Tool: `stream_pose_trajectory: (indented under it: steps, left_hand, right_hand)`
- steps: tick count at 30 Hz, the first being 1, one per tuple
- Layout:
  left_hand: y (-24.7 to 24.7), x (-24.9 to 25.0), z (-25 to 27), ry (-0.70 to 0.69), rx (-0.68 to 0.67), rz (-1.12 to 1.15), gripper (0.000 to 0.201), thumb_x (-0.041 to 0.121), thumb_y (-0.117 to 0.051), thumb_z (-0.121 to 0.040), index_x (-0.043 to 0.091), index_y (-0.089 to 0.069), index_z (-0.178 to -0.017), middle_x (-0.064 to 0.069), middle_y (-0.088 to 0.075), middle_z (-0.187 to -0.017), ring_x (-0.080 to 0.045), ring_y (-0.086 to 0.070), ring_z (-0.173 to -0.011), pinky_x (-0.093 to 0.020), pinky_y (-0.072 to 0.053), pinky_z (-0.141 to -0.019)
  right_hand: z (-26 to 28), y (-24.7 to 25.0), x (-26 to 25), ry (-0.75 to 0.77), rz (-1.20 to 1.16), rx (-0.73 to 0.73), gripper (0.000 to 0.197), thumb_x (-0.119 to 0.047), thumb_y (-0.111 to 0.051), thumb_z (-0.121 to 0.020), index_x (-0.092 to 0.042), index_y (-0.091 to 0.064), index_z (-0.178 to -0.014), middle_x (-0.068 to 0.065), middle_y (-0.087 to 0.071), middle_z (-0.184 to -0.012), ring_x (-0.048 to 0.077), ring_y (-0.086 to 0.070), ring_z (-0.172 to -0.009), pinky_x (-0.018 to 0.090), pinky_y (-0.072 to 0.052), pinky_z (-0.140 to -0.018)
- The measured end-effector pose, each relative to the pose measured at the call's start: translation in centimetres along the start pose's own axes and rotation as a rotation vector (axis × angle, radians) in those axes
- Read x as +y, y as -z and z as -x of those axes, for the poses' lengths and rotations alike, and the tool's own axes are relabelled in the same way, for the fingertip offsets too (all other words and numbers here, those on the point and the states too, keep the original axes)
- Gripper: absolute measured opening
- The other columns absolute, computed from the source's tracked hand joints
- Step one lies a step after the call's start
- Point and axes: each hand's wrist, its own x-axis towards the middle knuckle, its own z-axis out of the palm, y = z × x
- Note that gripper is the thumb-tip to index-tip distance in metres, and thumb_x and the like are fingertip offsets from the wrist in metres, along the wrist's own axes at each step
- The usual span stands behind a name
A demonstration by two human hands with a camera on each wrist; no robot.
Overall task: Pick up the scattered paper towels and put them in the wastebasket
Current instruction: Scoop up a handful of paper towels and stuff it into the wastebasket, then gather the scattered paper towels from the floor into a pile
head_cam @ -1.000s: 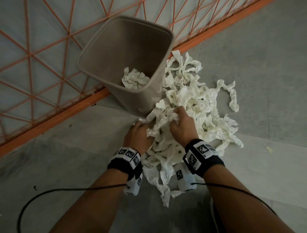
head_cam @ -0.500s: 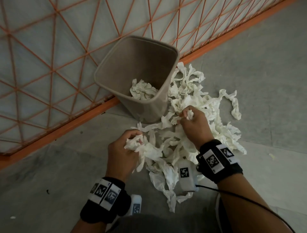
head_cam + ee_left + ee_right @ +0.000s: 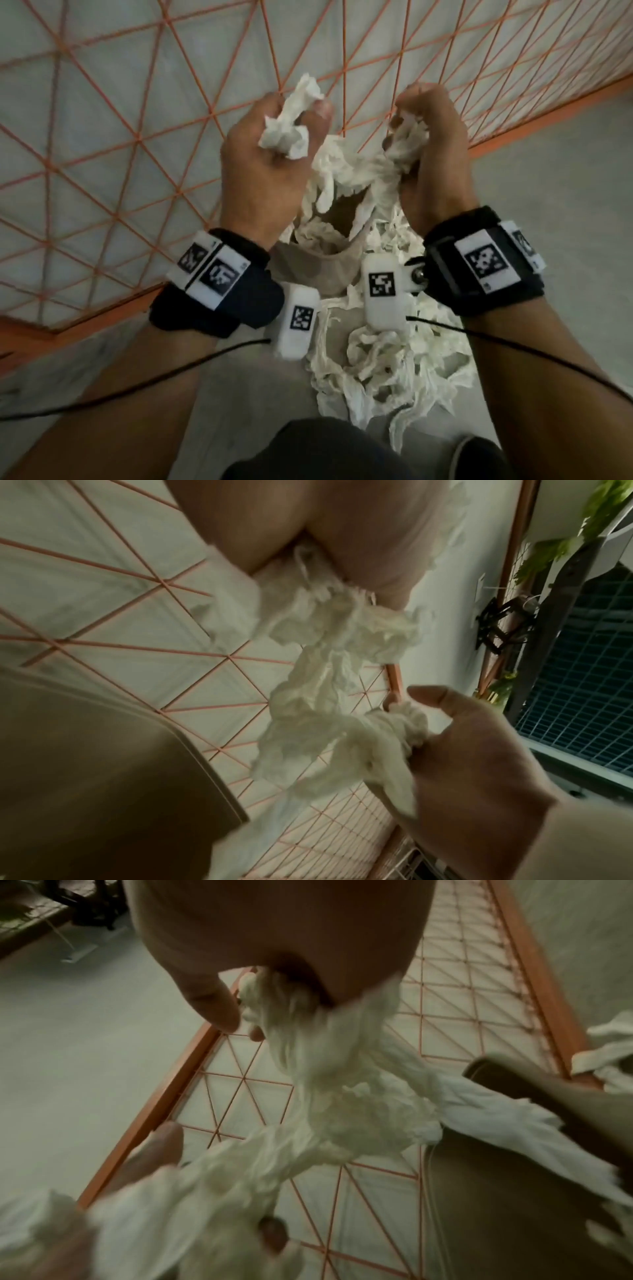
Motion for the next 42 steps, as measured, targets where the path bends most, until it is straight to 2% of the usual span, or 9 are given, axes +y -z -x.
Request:
stream_pose_trajectory:
  steps: [6,8,12,15,22,25,29,35,42]
  left_hand:
    - [-3.4,-5.6,-1.2,0.279,-0.19,0.002,0.041,0.06,-0.06,-0.081,0.019,-0.055,-0.083,0.005,-0.054,-0.077,-0.009,-0.053,-0.068,-0.027,-0.045,-0.068]
    - [-4.5,-7.9,-0.8,0.338,-0.327,-0.046,0.042,0.065,-0.063,-0.076,0.024,-0.056,-0.08,0.0,-0.058,-0.08,-0.013,-0.058,-0.07,-0.032,-0.047,-0.068]
    - [-3.6,-10.7,0.2,0.39,-0.713,-0.522,0.067,0.052,-0.074,-0.065,0.031,-0.052,-0.125,-0.003,-0.055,-0.129,-0.023,-0.055,-0.116,-0.04,-0.047,-0.097]
    - [-1.8,-9.7,0.5,0.359,-0.73,-0.634,0.081,0.047,-0.079,-0.062,0.037,-0.042,-0.134,-0.002,-0.043,-0.143,-0.023,-0.042,-0.13,-0.042,-0.039,-0.108]
    - [0.6,-4.9,7.0,-0.044,-0.336,-0.305,0.015,0.02,-0.064,-0.089,0.019,-0.068,-0.103,0.01,-0.065,-0.1,-0.008,-0.061,-0.094,-0.023,-0.05,-0.078]
    - [-0.3,-8.4,13.0,0.079,-0.476,-0.386,0.01,0.024,-0.061,-0.09,0.025,-0.068,-0.097,0.012,-0.065,-0.093,-0.011,-0.06,-0.088,-0.03,-0.052,-0.075]
    - [-2.9,-17.4,19.0,0.393,-0.723,-0.625,0.027,0.034,-0.055,-0.085,0.028,-0.066,-0.109,0.003,-0.063,-0.116,-0.022,-0.059,-0.109,-0.039,-0.05,-0.092]
    - [-7.2,-23.7,21.7,0.49,-0.867,-0.834,0.046,0.027,-0.052,-0.092,0.016,-0.046,-0.136,-0.011,-0.047,-0.141,-0.036,-0.05,-0.123,-0.044,-0.044,-0.099]
    - [-7.3,-23.5,21.8,0.463,-0.737,-0.651,0.023,0.012,-0.059,-0.086,0.013,-0.074,-0.104,-0.015,-0.064,-0.11,-0.034,-0.063,-0.101,-0.036,-0.049,-0.089]
  right_hand:
    - [-1.4,-1.0,4.3,-0.252,-0.296,0.015,0.022,-0.011,-0.035,-0.081,-0.007,-0.047,-0.063,0.008,-0.037,-0.058,0.022,-0.04,-0.051,0.027,-0.037,-0.051]
    - [-1.4,-0.2,6.5,-0.354,-0.181,0.002,0.02,-0.008,-0.037,-0.078,-0.009,-0.053,-0.065,0.012,-0.05,-0.063,0.025,-0.053,-0.059,0.028,-0.046,-0.057]
    - [-1.3,2.0,9.1,-0.331,0.273,-0.034,0.041,0.004,-0.046,-0.066,-0.013,-0.07,-0.094,0.009,-0.066,-0.095,0.019,-0.06,-0.082,0.026,-0.047,-0.069]
    - [-1.1,3.1,8.5,-0.292,0.364,-0.136,0.044,0.011,-0.047,-0.077,-0.01,-0.067,-0.11,0.007,-0.067,-0.101,0.014,-0.06,-0.08,0.024,-0.048,-0.069]
    - [1.6,6.3,4.7,-0.083,0.315,0.022,0.033,0.006,-0.047,-0.08,-0.016,-0.068,-0.092,0.004,-0.067,-0.099,0.023,-0.068,-0.083,0.032,-0.054,-0.07]
    - [4.3,9.3,6.1,-0.074,0.434,0.175,0.029,-0.001,-0.05,-0.078,-0.021,-0.069,-0.084,0.0,-0.071,-0.086,0.018,-0.064,-0.074,0.031,-0.052,-0.065]
    - [9.0,13.1,10.0,-0.192,0.755,0.313,0.028,-0.007,-0.052,-0.081,-0.029,-0.068,-0.08,-0.009,-0.071,-0.087,0.009,-0.059,-0.067,0.025,-0.05,-0.064]
    - [13.0,18.1,16.1,-0.385,1.231,0.039,0.049,-0.021,-0.066,-0.081,-0.022,-0.055,-0.128,0.006,-0.048,-0.137,0.028,-0.047,-0.126,0.039,-0.041,-0.104]
    - [13.9,19.7,18.8,-0.577,1.442,-0.168,0.083,-0.028,-0.062,-0.088,-0.036,-0.008,-0.151,0.008,-0.033,-0.152,0.034,-0.044,-0.13,0.046,-0.043,-0.1]
